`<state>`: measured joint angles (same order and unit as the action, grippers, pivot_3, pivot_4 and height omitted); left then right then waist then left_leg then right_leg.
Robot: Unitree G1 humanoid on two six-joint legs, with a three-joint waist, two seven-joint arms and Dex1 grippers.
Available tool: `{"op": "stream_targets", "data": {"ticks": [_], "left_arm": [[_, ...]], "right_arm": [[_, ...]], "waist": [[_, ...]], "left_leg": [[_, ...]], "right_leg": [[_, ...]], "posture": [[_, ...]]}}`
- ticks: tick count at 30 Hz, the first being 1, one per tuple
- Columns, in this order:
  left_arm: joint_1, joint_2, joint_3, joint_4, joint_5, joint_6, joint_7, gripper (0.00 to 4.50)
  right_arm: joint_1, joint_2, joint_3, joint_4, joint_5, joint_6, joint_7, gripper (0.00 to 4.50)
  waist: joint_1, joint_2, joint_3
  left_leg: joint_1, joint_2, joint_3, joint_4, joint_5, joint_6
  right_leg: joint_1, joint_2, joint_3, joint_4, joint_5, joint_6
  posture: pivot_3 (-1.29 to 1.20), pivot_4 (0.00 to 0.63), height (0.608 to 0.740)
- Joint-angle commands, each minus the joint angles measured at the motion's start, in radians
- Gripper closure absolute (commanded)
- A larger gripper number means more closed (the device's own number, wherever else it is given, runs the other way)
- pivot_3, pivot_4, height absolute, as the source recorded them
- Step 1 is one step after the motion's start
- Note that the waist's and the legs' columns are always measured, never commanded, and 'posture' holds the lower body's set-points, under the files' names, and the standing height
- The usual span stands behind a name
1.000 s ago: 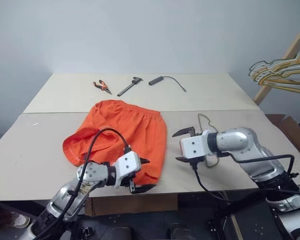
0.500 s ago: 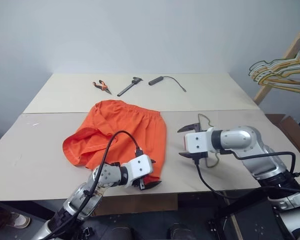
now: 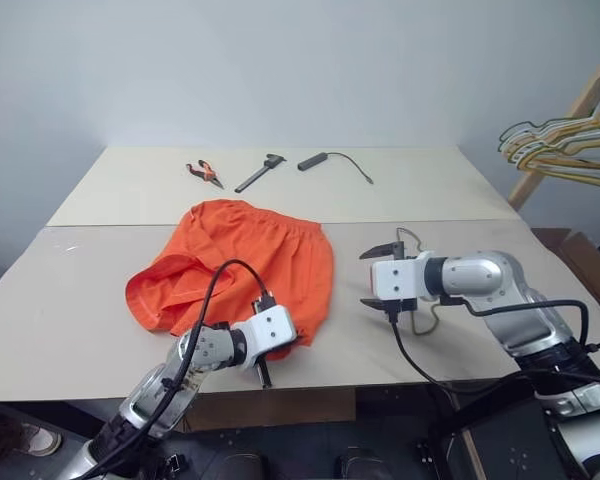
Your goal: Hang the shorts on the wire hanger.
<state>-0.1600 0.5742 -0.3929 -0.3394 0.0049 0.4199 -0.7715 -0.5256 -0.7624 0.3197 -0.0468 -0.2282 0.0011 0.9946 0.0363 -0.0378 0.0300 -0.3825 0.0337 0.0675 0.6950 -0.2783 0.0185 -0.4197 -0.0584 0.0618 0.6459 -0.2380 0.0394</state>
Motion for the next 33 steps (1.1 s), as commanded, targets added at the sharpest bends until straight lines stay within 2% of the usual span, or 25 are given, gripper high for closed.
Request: {"op": "stream_targets", "data": {"ticks": [1,4,6,11,14,21,26,33], "left_arm": [[0.029,0.044,0.072,-0.069,-0.059,0.006,-0.044,4.47],[0.089,0.098,0.159,-0.137,-0.163,-0.008,-0.116,4.47],[0.161,0.159,0.319,-0.214,-0.302,0.023,-0.181,4.47],[0.302,0.278,0.655,-0.276,-0.487,0.043,-0.284,4.47],[0.353,0.305,0.808,-0.291,-0.581,0.069,-0.320,4.47],[0.405,0.310,1.069,-0.304,-0.744,0.126,-0.319,4.47],[0.461,0.319,1.161,-0.320,-0.806,0.149,-0.330,4.47],[0.495,0.333,1.203,-0.328,-0.827,0.162,-0.327,4.47]], "right_arm": [[-0.017,-0.004,-0.002,0.045,-0.042,-0.055,-0.034,0.00],[-0.022,0.008,0.006,0.092,-0.058,-0.103,-0.058,0.00],[-0.039,0.033,0.026,0.151,-0.087,-0.177,-0.104,0.00],[-0.106,0.123,0.085,0.303,-0.168,-0.314,-0.199,0.00],[-0.141,0.165,0.116,0.377,-0.203,-0.378,-0.234,0.00],[-0.228,0.311,0.172,0.555,-0.266,-0.474,-0.359,0.00],[-0.303,0.391,0.201,0.713,-0.328,-0.516,-0.470,0.00],[-0.399,0.447,0.242,0.930,-0.379,-0.600,-0.576,0.00]], "waist": [[-0.001,0.000,0.000],[-0.001,0.000,0.000],[-0.012,0.000,0.000],[-0.031,0.000,0.000],[-0.031,0.000,0.000],[-0.025,0.000,0.000],[-0.024,0.001,0.000],[-0.022,0.001,0.001]], "left_leg": [[0.000,0.000,0.000,0.000,0.000,0.000],[0.000,0.000,0.000,0.000,0.000,0.000],[0.000,0.000,0.000,0.000,0.000,0.000],[0.003,0.001,-0.001,-0.001,0.000,0.000],[0.003,0.001,-0.001,-0.001,0.000,0.000],[0.003,0.001,-0.003,-0.001,0.000,0.000],[0.003,0.001,-0.004,-0.002,0.000,-0.001],[0.003,0.001,-0.003,-0.003,0.001,-0.003]], "right_leg": [[0.000,0.000,0.000,0.000,0.000,0.000],[-0.001,0.000,0.000,0.000,0.000,0.000],[-0.001,0.000,0.001,0.000,0.000,0.000],[0.000,0.000,0.001,0.001,0.000,0.000],[0.000,-0.001,0.001,0.001,0.000,0.000],[0.000,-0.001,0.001,0.002,0.000,0.000],[0.000,-0.001,0.001,0.002,0.000,-0.001],[0.000,-0.001,0.000,0.002,-0.001,-0.002]], "posture": [[0.08,0.000,0.740],[0.08,0.000,0.740],[0.08,0.000,0.740],[0.11,0.000,0.740],[0.12,0.000,0.740],[0.16,0.000,0.740],[0.17,0.000,0.740],[0.19,0.000,0.740]]}}
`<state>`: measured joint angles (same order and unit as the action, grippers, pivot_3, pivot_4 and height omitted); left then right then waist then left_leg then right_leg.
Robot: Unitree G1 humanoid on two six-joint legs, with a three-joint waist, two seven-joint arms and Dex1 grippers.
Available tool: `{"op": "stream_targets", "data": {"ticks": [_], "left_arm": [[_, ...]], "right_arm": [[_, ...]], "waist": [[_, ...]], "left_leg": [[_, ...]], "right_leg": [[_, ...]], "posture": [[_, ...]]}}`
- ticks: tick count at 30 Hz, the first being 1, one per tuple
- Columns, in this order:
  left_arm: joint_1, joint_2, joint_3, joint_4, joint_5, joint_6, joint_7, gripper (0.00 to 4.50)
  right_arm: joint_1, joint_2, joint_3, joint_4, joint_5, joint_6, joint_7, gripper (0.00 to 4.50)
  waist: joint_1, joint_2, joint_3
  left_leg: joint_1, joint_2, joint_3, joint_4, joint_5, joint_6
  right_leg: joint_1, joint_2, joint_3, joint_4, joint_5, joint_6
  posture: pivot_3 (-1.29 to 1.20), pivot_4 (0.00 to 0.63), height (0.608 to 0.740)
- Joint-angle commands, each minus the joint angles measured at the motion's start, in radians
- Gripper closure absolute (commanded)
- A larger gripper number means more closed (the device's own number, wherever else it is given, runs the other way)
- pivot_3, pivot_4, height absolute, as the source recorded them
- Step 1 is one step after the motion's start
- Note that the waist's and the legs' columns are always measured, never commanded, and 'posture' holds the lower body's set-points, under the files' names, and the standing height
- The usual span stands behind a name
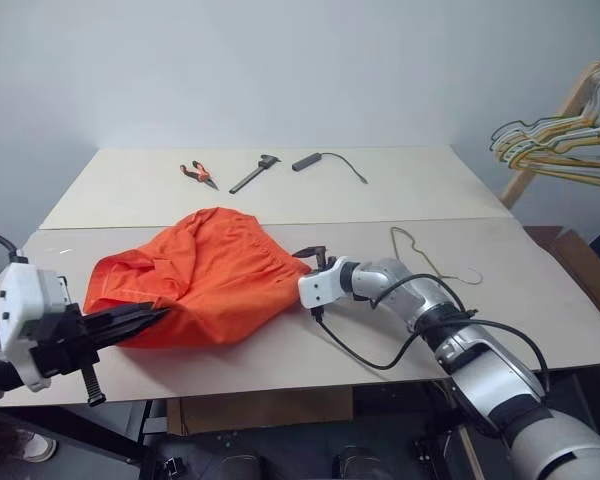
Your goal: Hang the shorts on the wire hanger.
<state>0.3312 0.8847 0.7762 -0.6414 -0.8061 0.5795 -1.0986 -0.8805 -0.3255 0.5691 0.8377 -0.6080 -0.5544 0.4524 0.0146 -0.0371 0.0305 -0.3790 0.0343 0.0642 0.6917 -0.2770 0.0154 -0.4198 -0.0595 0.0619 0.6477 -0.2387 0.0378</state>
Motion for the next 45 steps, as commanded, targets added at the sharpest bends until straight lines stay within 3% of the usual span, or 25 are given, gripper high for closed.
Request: {"op": "stream_targets", "data": {"ticks": [1,2,5,16,20,27,35,40,42,45], "left_arm": [[0.006,0.024,0.033,-0.026,-0.014,0.002,0.001,4.47],[0.009,0.024,0.032,-0.027,-0.012,0.001,0.002,4.47],[0.014,0.022,0.025,-0.023,-0.008,-0.001,0.008,4.50],[0.031,0.027,-0.003,0.010,0.031,-0.013,0.000,4.50],[-0.033,0.035,-0.119,0.071,0.161,-0.063,0.078,4.50],[-0.303,-0.003,-0.403,0.283,0.451,-0.210,0.280,4.50],[-0.437,-0.066,-0.540,0.360,0.525,-0.327,0.294,4.50],[-0.455,-0.063,-0.569,0.395,0.531,-0.373,0.266,4.50],[-0.410,-0.014,-0.550,0.422,0.536,-0.408,0.201,4.50],[-0.363,0.033,-0.513,0.445,0.506,-0.439,0.127,4.50]], "right_arm": [[-0.054,0.016,-0.004,0.068,0.003,-0.054,-0.029,0.00],[-0.063,0.019,0.000,0.087,0.001,-0.065,-0.030,0.00],[-0.086,0.029,0.010,0.137,-0.006,-0.094,-0.031,0.63],[-0.144,0.063,0.026,0.244,-0.040,-0.137,-0.097,4.43],[-0.180,0.078,0.033,0.294,-0.072,-0.069,-0.145,4.48],[-0.242,0.047,0.020,0.378,-0.117,0.123,-0.282,4.48],[-0.174,-0.113,-0.078,0.260,-0.035,0.209,-0.213,4.48],[0.052,-0.250,-0.138,-0.123,0.021,0.321,-0.011,4.48],[0.220,-0.310,-0.174,-0.449,0.084,0.440,0.163,4.48],[0.369,-0.357,-0.197,-0.764,0.119,0.585,0.328,4.48]], "waist": [[-0.001,0.000,0.000],[-0.002,0.000,0.000],[-0.002,0.000,0.000],[-0.003,0.000,0.000],[-0.001,0.000,0.000],[0.010,0.000,0.000],[-0.003,0.000,0.000],[-0.006,0.000,0.000],[-0.008,0.000,0.000],[-0.018,0.001,0.000]], "left_leg": [[0.000,0.000,0.000,-0.001,0.000,-0.001],[0.000,0.000,0.000,-0.001,0.000,-0.001],[0.002,0.000,0.000,-0.005,0.002,-0.003],[0.008,0.000,0.001,-0.013,0.004,-0.007],[0.008,0.000,0.001,-0.013,0.005,-0.007],[0.008,0.000,0.003,-0.015,0.006,-0.009],[0.001,0.000,0.002,-0.015,0.006,-0.010],[0.002,0.000,0.001,-0.014,0.005,-0.008],[0.001,0.000,0.000,-0.014,0.005,-0.008],[0.001,0.001,-0.004,-0.014,0.004,-0.005]], "right_leg": [[0.000,0.000,0.000,0.000,0.000,0.000],[0.000,0.000,0.000,0.000,0.000,0.000],[0.000,0.000,0.000,0.000,0.000,-0.001],[0.000,0.002,0.001,0.001,-0.002,-0.005],[0.000,0.002,0.001,0.001,-0.002,-0.005],[0.000,0.001,-0.001,0.001,-0.001,-0.006],[-0.005,0.001,-0.001,0.000,-0.001,-0.006],[-0.003,0.001,-0.002,0.000,-0.001,-0.006],[-0.004,0.001,-0.002,0.000,-0.001,-0.006],[-0.005,0.002,-0.001,0.000,-0.001,-0.005]], "posture": [[0.19,0.000,0.740],[0.19,0.000,0.740],[0.19,0.000,0.740],[0.19,0.000,0.740],[0.19,0.000,0.740],[0.16,0.000,0.740],[0.12,0.000,0.740],[0.09,0.000,0.740],[0.08,0.000,0.740],[0.07,0.000,0.740]]}}
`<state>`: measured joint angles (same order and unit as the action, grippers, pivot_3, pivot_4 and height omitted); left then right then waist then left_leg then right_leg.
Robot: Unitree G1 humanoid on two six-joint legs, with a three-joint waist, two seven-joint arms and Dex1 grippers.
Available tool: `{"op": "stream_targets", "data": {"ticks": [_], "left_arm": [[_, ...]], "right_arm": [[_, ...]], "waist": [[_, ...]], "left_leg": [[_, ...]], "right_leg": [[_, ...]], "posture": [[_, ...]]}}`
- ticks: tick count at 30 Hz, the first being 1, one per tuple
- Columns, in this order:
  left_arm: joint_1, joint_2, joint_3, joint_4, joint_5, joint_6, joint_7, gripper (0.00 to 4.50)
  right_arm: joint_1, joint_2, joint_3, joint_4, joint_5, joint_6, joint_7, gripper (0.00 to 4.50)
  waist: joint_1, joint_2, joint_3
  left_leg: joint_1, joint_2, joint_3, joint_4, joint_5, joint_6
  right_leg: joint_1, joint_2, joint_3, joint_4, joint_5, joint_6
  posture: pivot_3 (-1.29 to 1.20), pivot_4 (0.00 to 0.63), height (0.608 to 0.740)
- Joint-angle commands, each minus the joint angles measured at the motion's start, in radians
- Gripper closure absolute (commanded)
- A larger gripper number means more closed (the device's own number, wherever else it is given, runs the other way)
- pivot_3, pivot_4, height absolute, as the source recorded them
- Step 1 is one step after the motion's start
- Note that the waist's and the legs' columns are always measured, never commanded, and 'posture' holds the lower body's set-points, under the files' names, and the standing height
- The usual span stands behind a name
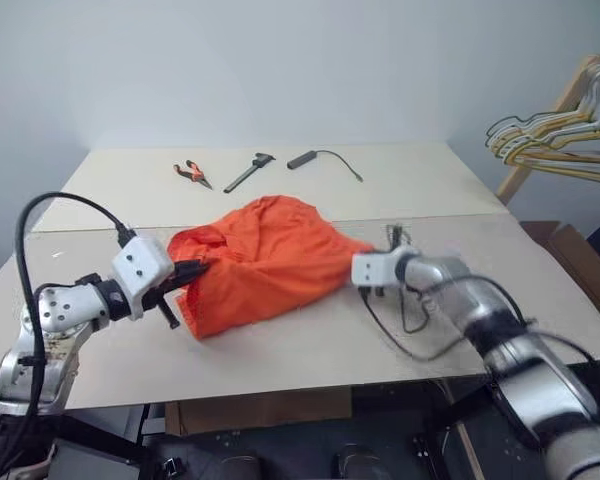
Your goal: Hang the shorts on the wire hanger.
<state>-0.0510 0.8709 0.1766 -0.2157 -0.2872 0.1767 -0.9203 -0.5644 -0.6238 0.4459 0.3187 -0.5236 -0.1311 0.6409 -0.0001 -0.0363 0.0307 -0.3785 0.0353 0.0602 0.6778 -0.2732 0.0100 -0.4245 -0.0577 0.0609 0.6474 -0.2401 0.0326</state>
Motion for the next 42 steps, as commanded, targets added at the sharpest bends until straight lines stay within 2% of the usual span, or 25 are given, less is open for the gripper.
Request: {"op": "stream_targets", "data": {"ticks": [1,4,10,13,16,22,25,27,31,37,40,42], "left_arm": [[0.033,0.063,0.104,0.027,-0.025,-0.035,-0.072,4.50],[0.102,0.133,0.180,0.050,-0.074,-0.043,-0.190,4.50],[0.242,0.207,0.290,0.080,-0.110,-0.034,-0.345,4.50],[0.304,0.217,0.307,0.081,-0.084,-0.036,-0.366,4.50],[0.348,0.225,0.271,0.101,0.004,-0.083,-0.343,4.50],[0.328,0.165,0.237,0.075,-0.009,-0.084,-0.299,4.50],[0.355,0.165,0.233,0.038,-0.053,-0.050,-0.339,3.88],[0.377,0.171,0.236,0.024,-0.055,-0.045,-0.358,3.29],[0.409,0.197,0.248,0.033,-0.016,-0.056,-0.379,1.94],[0.379,0.253,0.283,0.116,0.037,-0.083,-0.369,0.03],[0.321,0.243,0.295,0.112,-0.007,-0.056,-0.362,0.00],[0.224,0.196,0.264,0.067,-0.080,0.004,-0.313,0.00]], "right_arm": [[0.089,-0.068,-0.077,-0.331,0.037,0.212,0.185,4.48],[0.179,-0.103,-0.082,-0.561,0.058,0.323,0.302,4.48],[0.251,-0.108,-0.053,-0.787,0.076,0.469,0.412,4.48],[0.270,-0.119,-0.015,-0.814,0.062,0.487,0.452,4.48],[0.281,-0.117,0.017,-0.799,0.039,0.477,0.446,4.48],[0.273,-0.145,0.041,-0.767,0.018,0.431,0.441,4.48],[0.272,-0.174,0.031,-0.759,0.016,0.397,0.445,4.50],[0.273,-0.191,0.023,-0.764,0.037,0.385,0.457,4.50],[0.285,-0.236,0.007,-0.784,0.073,0.352,0.495,3.46],[0.290,-0.257,-0.040,-0.860,0.177,0.376,0.558,1.37],[0.300,-0.287,-0.076,-0.889,0.243,0.394,0.606,0.35],[0.286,-0.290,-0.156,-0.906,0.347,0.484,0.642,0.14]], "waist": [[-0.005,0.000,0.000],[-0.011,0.000,0.000],[-0.008,-0.002,-0.001],[-0.004,-0.002,-0.001],[0.002,-0.004,-0.002],[0.019,-0.006,-0.003],[0.021,-0.006,-0.003],[0.020,-0.006,-0.003],[0.018,-0.006,-0.003],[0.014,-0.006,-0.003],[0.015,-0.006,-0.003],[0.014,-0.007,-0.003]], "left_leg": [[-0.001,0.000,0.000,0.001,0.000,0.000],[0.002,0.001,0.001,0.002,0.000,0.000],[0.007,0.001,0.007,0.002,0.000,0.001],[0.005,0.001,0.007,0.002,0.000,0.001],[0.006,0.001,0.008,0.002,0.000,0.001],[0.007,0.001,0.008,0.002,0.000,0.001],[0.006,0.000,0.008,0.002,0.000,0.000],[0.006,0.000,0.009,0.002,0.000,0.000],[0.006,0.001,0.009,0.002,0.000,0.001],[0.007,0.001,0.009,0.002,0.000,0.001],[0.006,0.001,0.009,0.002,0.000,0.001],[0.007,0.001,0.009,0.002,0.000,0.001]], "right_leg": [[0.000,0.000,0.000,0.000,0.000,0.000],[0.003,0.000,0.000,0.001,0.000,0.000],[0.006,0.000,-0.001,0.000,-0.002,0.001],[0.005,0.000,-0.001,0.000,-0.002,0.001],[0.005,0.000,-0.001,0.000,-0.002,0.000],[0.005,0.000,-0.002,0.000,-0.003,0.000],[0.005,0.000,-0.002,0.000,-0.003,0.000],[0.005,-0.001,-0.002,0.000,-0.003,0.000],[0.005,0.000,-0.002,0.000,-0.003,-0.001],[0.005,0.000,-0.003,0.000,-0.003,-0.001],[0.005,0.000,-0.003,0.000,-0.004,-0.001],[0.005,-0.001,-0.003,0.000,-0.004,-0.001]], "posture": [[0.08,0.000,0.740],[0.08,0.000,0.740],[0.08,0.000,0.740],[0.09,0.000,0.740],[0.10,0.000,0.740],[0.10,0.000,0.740],[0.09,0.000,0.740],[0.09,0.000,0.740],[0.08,0.000,0.740],[0.08,0.000,0.740],[0.07,0.000,0.740],[0.06,0.000,0.740]]}}
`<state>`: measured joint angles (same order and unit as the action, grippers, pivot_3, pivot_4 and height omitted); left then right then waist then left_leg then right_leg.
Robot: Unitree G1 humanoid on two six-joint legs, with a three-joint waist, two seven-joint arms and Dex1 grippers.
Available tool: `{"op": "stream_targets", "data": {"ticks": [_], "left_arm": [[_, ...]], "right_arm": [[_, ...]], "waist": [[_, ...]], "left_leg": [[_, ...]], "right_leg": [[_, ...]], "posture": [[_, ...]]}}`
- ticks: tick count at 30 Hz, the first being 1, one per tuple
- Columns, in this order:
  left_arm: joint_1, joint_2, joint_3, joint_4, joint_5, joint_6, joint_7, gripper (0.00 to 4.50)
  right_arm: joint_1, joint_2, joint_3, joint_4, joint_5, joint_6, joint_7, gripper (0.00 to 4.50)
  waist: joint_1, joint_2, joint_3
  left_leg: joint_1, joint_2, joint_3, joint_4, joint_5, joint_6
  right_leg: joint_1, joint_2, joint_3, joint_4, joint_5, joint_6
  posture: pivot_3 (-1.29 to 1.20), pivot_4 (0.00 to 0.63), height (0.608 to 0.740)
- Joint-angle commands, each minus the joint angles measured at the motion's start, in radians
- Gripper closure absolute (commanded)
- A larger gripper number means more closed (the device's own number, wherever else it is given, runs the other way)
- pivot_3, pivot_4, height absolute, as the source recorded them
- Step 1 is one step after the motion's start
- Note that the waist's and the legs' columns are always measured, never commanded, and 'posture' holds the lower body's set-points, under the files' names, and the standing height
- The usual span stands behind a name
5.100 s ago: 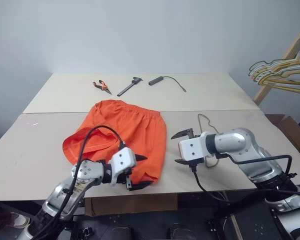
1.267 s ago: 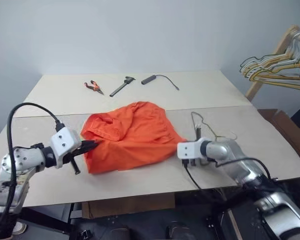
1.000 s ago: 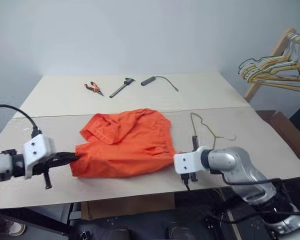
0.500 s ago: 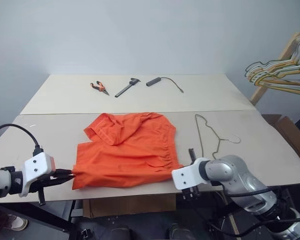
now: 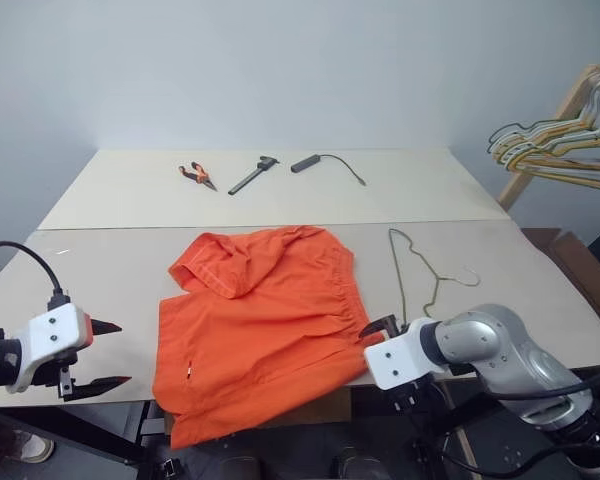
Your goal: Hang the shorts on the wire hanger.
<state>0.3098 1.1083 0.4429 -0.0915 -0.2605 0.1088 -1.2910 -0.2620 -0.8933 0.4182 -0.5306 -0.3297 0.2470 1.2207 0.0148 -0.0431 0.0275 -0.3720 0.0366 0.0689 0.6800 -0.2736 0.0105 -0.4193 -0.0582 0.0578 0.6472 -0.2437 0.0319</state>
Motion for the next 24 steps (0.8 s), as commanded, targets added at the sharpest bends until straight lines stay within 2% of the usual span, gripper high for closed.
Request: {"op": "stream_targets", "data": {"ticks": [1,3,6,8,10,13,14,18,24], "left_arm": [[-0.192,-0.074,-0.029,-0.082,-0.147,0.115,0.092,0.00],[-0.276,-0.139,-0.086,-0.133,-0.225,0.178,0.109,0.00],[-0.370,-0.237,-0.181,-0.178,-0.329,0.295,0.133,0.00],[-0.408,-0.277,-0.249,-0.176,-0.317,0.334,0.157,0.00],[-0.446,-0.295,-0.333,-0.151,-0.244,0.337,0.183,0.00],[-0.511,-0.312,-0.434,-0.086,-0.115,0.298,0.242,0.58],[-0.529,-0.319,-0.454,-0.065,-0.076,0.267,0.263,0.91],[-0.597,-0.405,-0.429,-0.033,-0.044,0.283,0.406,2.16],[-0.531,-0.364,-0.388,-0.085,-0.086,0.381,0.391,2.16]], "right_arm": [[-0.030,-0.013,-0.166,-0.052,0.193,0.143,0.068,0.14],[-0.063,0.009,-0.209,-0.028,0.242,0.199,0.048,0.14],[-0.090,0.030,-0.209,0.019,0.233,0.234,-0.011,0.14],[-0.099,0.043,-0.201,0.035,0.216,0.247,-0.052,0.14],[-0.105,0.060,-0.198,0.036,0.213,0.276,-0.087,0.14],[-0.103,0.077,-0.196,0.022,0.218,0.304,-0.123,0.00],[-0.102,0.082,-0.194,0.017,0.216,0.314,-0.135,0.00],[-0.083,0.073,-0.191,0.003,0.215,0.321,-0.158,0.00],[-0.045,0.049,-0.198,-0.011,0.215,0.307,-0.183,0.00]], "waist": [[0.004,0.000,0.001],[0.010,0.000,0.000],[0.008,-0.001,-0.001],[0.005,-0.002,-0.001],[-0.002,-0.002,-0.001],[-0.003,-0.002,-0.001],[-0.005,-0.002,-0.001],[-0.005,-0.002,-0.001],[-0.020,-0.002,-0.001]], "left_leg": [[0.000,0.000,0.000,0.000,0.000,0.000],[0.000,0.000,-0.001,0.001,0.000,0.000],[0.001,0.000,-0.001,0.001,0.000,0.000],[0.001,0.000,-0.001,0.001,0.000,0.000],[-0.001,-0.001,-0.002,0.001,0.000,0.000],[0.000,-0.001,-0.003,0.001,0.000,0.000],[0.000,-0.001,-0.003,0.001,0.000,0.000],[-0.001,-0.002,-0.003,0.001,0.000,0.000],[-0.003,-0.002,-0.003,0.002,0.000,0.001]], "right_leg": [[0.000,0.000,0.000,0.000,0.000,0.000],[0.002,0.000,-0.001,0.000,0.000,0.000],[0.004,0.000,-0.001,0.000,0.001,0.000],[0.003,0.001,-0.001,0.000,0.001,0.000],[0.002,0.001,0.000,0.001,0.001,0.000],[0.002,0.002,0.001,0.001,0.001,0.000],[0.002,0.002,0.001,0.001,0.001,0.000],[0.002,0.002,0.001,0.000,0.001,0.000],[0.000,0.001,0.001,0.000,0.002,0.001]], "posture": [[0.06,0.000,0.740],[0.06,0.000,0.740],[0.05,0.000,0.740],[0.04,0.000,0.740],[0.04,0.000,0.740],[0.02,0.000,0.740],[0.02,0.000,0.740],[0.00,0.000,0.740],[-0.01,0.000,0.740]]}}
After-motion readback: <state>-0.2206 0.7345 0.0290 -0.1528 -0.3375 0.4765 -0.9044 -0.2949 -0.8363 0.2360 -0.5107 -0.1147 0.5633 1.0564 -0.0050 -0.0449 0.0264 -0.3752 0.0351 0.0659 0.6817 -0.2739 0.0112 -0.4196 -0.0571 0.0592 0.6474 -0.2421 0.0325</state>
